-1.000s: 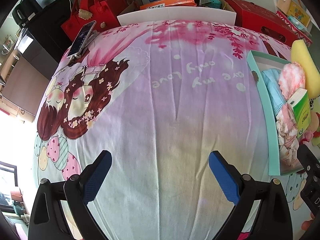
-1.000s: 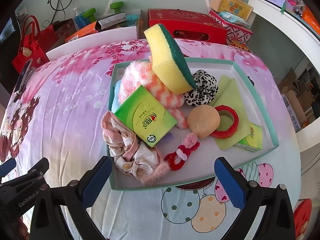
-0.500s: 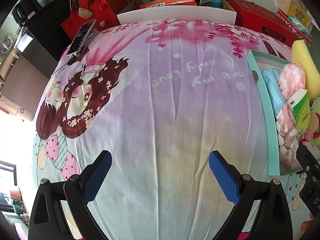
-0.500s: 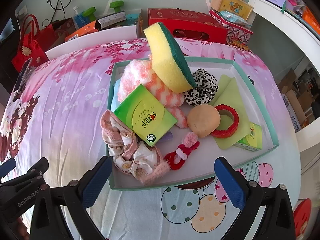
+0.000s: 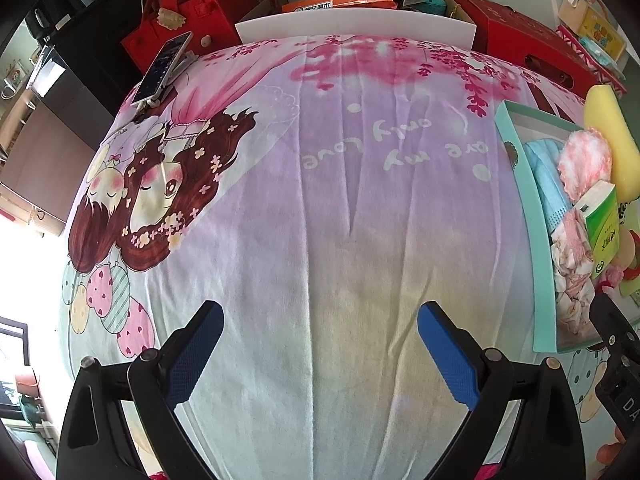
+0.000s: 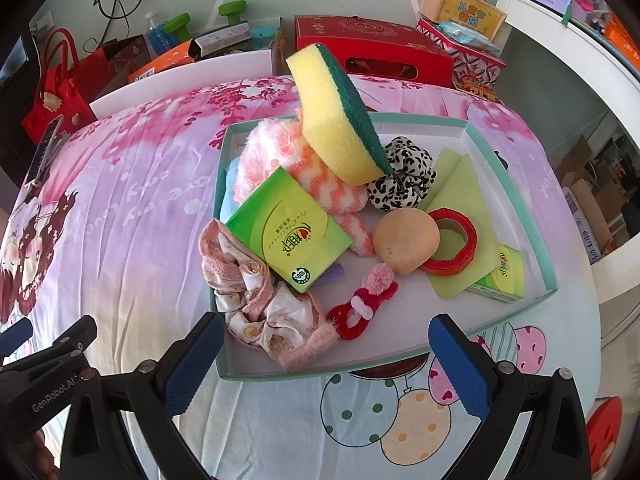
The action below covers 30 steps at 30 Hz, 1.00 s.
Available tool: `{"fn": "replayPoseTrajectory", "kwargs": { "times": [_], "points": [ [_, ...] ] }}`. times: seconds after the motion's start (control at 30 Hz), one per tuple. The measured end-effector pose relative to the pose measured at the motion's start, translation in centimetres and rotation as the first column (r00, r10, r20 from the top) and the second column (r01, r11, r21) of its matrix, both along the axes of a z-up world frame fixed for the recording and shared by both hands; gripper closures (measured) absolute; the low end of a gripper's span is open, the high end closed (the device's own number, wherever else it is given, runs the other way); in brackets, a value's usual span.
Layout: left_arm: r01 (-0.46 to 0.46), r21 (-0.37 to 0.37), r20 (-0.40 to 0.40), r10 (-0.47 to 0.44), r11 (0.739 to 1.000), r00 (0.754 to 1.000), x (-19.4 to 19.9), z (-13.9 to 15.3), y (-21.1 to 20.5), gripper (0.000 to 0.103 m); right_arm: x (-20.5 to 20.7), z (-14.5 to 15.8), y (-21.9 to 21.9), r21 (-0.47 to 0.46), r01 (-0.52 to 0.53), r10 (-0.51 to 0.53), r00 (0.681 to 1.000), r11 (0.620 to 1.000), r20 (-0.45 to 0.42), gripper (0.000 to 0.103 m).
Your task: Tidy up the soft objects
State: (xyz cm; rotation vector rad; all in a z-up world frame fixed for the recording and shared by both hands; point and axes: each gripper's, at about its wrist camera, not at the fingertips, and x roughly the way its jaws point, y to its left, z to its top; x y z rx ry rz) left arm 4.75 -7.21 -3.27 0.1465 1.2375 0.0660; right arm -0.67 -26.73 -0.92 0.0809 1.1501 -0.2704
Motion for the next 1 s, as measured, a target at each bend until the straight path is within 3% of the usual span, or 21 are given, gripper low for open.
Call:
{"fn": "replayPoseTrajectory", "kwargs": {
  "times": [1.0],
  "points": [
    [0.024, -0.035, 0.006, -0.023, 0.999, 1.0, -0.18, 0.17, -0.34, 0.005, 0.07, -0.18, -0.06, -0.003, -0.002, 0.002, 1.0, 1.0, -0.007, 0.0]
  ]
}}
